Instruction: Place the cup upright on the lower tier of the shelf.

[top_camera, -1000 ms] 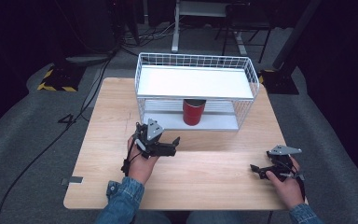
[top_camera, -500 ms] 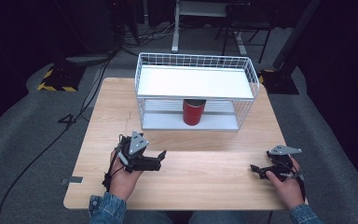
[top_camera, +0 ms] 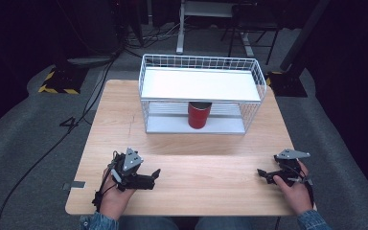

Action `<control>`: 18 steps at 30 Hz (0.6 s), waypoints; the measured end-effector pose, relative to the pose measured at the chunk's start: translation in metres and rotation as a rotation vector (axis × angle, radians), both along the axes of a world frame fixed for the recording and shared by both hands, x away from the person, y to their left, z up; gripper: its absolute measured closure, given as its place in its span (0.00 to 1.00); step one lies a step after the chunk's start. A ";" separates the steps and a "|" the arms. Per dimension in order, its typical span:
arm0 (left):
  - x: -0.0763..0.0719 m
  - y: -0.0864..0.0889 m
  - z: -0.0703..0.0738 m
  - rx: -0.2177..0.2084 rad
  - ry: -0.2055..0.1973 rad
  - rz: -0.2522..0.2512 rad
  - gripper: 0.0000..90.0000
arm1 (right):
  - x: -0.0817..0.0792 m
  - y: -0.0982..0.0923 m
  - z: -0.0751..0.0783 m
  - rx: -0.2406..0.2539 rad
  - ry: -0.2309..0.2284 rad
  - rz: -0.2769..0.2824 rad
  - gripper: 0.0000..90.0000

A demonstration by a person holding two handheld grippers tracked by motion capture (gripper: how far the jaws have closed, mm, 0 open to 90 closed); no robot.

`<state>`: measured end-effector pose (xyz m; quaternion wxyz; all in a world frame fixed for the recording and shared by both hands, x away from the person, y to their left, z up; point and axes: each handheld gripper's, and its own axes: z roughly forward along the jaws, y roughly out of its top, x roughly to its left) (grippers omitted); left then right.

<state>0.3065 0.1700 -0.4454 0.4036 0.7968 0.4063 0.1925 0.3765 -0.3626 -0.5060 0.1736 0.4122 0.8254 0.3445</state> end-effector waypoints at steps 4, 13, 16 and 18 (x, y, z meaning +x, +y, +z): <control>-0.002 0.005 -0.010 0.002 0.040 0.004 0.02 | 0.000 0.000 0.000 0.000 0.000 0.000 0.00; -0.002 0.018 -0.031 0.021 0.167 0.012 0.03 | 0.000 0.000 0.000 0.000 0.000 0.000 0.00; -0.001 0.017 -0.038 0.056 0.193 0.021 0.04 | 0.000 0.000 0.000 0.000 0.000 0.000 0.00; 0.000 0.017 -0.043 0.071 0.203 0.029 0.04 | 0.000 0.000 0.000 0.001 0.001 0.000 0.00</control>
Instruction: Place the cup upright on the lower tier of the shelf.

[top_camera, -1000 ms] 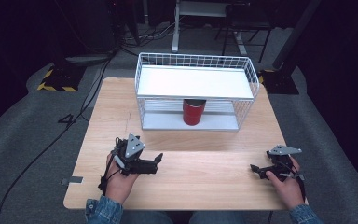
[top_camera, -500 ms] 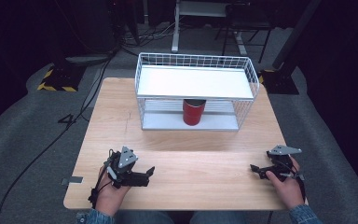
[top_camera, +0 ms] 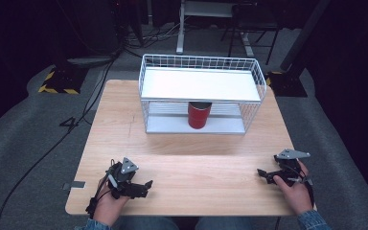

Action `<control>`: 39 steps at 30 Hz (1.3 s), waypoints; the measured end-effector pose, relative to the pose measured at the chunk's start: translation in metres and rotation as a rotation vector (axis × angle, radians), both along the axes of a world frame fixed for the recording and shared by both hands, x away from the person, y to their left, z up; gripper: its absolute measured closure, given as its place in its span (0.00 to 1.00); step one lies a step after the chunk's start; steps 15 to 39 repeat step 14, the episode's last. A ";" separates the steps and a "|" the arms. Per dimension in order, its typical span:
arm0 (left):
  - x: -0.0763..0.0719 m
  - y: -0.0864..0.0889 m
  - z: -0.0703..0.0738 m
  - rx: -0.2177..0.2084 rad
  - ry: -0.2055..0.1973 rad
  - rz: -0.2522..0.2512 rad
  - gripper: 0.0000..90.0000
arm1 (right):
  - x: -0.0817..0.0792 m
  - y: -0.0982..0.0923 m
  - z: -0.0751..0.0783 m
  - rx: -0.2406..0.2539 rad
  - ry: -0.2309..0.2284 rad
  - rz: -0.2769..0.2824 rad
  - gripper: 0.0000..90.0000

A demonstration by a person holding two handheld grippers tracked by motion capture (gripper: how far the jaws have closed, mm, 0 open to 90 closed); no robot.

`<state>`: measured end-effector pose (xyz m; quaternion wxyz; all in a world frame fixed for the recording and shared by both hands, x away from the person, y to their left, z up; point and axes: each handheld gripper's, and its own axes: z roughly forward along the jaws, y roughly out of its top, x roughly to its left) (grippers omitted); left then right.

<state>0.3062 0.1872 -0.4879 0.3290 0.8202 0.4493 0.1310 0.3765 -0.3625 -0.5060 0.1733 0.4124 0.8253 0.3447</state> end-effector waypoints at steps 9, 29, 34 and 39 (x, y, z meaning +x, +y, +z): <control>0.000 0.000 -0.012 0.071 0.001 -0.005 0.05 | 0.000 0.000 0.000 0.000 0.000 0.000 0.00; 0.001 0.003 -0.018 0.049 -0.037 -0.026 0.00 | 0.000 0.000 0.000 0.000 0.000 0.000 0.00; 0.001 0.003 -0.018 0.049 -0.037 -0.026 0.00 | 0.000 0.000 0.000 0.000 0.000 0.000 0.00; 0.001 0.003 -0.018 0.049 -0.037 -0.026 0.00 | 0.000 0.000 0.000 0.000 0.000 0.000 0.00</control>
